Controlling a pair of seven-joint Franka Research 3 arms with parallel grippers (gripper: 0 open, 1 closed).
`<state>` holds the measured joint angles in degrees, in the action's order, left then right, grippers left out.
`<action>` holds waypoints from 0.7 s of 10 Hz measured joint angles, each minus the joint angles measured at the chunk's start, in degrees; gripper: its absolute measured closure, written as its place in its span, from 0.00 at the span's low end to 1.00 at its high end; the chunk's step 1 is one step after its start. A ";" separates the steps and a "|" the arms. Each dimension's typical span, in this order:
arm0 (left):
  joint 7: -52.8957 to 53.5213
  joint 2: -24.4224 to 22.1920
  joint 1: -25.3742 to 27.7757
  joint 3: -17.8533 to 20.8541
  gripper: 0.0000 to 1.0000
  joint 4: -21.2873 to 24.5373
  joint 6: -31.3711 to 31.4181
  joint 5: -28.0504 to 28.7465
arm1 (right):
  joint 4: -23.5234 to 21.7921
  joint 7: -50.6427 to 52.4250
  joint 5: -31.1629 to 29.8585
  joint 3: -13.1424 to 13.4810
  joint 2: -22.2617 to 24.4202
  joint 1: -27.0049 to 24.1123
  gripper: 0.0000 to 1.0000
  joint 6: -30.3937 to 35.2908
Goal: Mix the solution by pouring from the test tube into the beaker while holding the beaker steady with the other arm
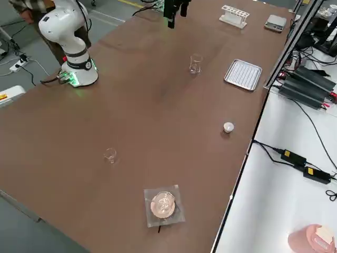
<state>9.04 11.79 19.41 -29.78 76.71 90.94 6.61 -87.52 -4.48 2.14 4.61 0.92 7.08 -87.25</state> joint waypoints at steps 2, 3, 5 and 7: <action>0.07 -1.23 -8.99 11.47 0.02 -0.17 0.00 -3.48 | -1.56 -0.04 -0.31 0.02 0.23 0.07 0.00 -0.31; -0.53 -2.35 -13.16 15.82 0.03 -0.23 -0.02 -3.82 | -2.48 -0.04 -0.60 0.02 0.37 0.12 0.00 -0.95; -5.19 -5.66 -15.89 17.22 0.03 0.41 -2.54 -3.83 | -3.68 -0.05 -1.09 0.05 0.66 0.26 0.00 -1.73; -5.92 -7.02 -15.95 17.63 0.02 2.44 -3.21 -3.83 | -3.85 -0.05 -1.49 0.17 0.90 0.26 0.00 -1.76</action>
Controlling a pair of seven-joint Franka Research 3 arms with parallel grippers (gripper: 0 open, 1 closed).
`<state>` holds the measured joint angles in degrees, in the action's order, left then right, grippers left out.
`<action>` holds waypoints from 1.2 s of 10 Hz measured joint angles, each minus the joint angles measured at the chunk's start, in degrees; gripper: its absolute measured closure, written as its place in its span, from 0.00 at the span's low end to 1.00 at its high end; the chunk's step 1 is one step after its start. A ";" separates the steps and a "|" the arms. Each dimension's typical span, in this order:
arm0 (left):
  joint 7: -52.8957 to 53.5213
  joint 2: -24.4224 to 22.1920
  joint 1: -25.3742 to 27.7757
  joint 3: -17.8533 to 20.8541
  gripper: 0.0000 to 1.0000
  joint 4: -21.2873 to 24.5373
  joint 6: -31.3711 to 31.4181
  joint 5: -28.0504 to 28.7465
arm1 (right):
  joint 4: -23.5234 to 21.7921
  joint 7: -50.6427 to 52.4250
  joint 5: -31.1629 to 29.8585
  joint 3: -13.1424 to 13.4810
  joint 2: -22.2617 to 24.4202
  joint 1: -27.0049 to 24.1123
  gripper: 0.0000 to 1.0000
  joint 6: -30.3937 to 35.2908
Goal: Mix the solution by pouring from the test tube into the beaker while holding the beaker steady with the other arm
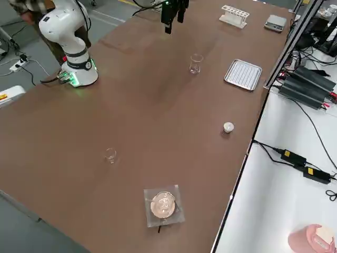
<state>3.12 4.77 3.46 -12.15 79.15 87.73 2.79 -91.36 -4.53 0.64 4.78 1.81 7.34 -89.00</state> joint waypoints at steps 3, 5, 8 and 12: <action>-0.06 -0.64 0.11 0.40 0.02 3.03 1.34 -0.23 | -0.09 -0.04 -0.24 0.21 0.08 0.00 0.00 -0.05; -0.16 -3.39 1.15 0.52 0.02 7.05 4.07 -4.10 | -0.10 -0.06 -0.32 0.44 0.12 0.00 0.00 -0.10; -0.16 -5.46 2.31 0.73 0.01 9.68 4.18 -7.72 | -0.10 -0.25 -0.38 0.49 0.26 -0.05 0.00 -0.73; -0.16 -5.45 2.62 0.94 0.01 10.53 4.19 -7.21 | -0.10 -0.45 -0.39 0.76 0.32 -0.19 0.00 -0.86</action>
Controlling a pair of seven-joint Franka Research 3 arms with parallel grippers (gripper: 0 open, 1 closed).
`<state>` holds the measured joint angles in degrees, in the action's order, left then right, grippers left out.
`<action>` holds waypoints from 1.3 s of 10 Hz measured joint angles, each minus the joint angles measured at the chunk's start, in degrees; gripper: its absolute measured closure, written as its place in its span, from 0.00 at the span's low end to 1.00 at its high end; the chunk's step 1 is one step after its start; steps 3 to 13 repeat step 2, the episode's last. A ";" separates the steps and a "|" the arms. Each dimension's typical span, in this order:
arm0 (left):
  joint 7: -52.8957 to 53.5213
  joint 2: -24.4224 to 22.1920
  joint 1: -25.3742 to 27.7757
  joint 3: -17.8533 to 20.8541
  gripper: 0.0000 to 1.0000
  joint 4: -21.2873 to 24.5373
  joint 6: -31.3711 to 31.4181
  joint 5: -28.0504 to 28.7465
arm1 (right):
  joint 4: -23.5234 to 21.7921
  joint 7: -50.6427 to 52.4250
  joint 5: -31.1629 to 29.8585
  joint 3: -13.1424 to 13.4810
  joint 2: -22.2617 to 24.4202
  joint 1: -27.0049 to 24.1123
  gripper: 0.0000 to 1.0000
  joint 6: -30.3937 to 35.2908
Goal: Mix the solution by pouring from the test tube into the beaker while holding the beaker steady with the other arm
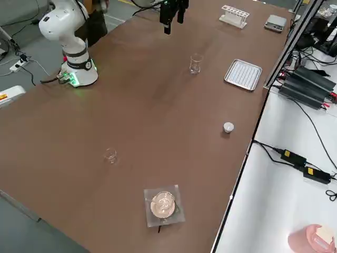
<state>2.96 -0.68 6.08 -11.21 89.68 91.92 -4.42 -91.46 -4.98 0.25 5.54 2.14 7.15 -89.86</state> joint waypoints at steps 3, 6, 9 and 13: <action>0.00 0.00 -0.02 0.04 0.01 0.09 0.01 0.99 | -0.07 -0.01 0.00 0.14 0.00 -0.02 0.00 0.03; 0.00 0.00 -0.02 0.04 0.01 0.09 0.01 0.99 | -0.07 -0.01 0.00 0.14 0.00 -0.02 0.00 0.03; 0.00 0.00 -0.02 0.04 0.01 0.09 0.01 0.99 | -0.07 -0.01 0.00 0.14 0.00 -0.02 0.00 0.03; 0.00 0.00 -0.02 0.04 0.01 0.09 0.01 0.99 | -0.07 -0.01 0.00 0.14 0.00 -0.02 0.00 0.03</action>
